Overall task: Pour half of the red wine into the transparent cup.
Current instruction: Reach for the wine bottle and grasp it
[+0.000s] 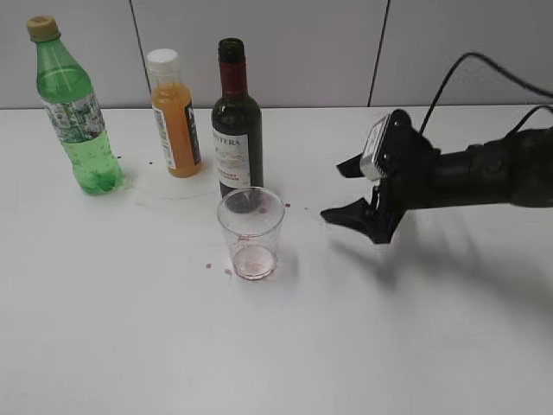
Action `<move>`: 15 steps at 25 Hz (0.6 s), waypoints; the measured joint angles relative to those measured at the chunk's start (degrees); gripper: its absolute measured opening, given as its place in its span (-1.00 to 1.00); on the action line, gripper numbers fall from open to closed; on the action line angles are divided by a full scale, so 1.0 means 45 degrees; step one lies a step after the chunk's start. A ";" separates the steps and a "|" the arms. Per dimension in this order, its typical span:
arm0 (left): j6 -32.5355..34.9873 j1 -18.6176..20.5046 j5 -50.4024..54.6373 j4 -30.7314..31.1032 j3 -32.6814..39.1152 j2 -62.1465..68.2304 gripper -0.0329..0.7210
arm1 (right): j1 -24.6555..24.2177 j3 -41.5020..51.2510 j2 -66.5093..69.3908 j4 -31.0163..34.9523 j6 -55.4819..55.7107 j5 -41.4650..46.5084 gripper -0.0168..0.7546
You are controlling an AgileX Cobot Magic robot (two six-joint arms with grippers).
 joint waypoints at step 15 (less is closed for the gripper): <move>0.0000 0.0000 0.0000 0.0000 0.0000 0.0000 -0.28 | -0.0039 -0.4788 -0.2271 0.8966 0.1276 1.7928 0.53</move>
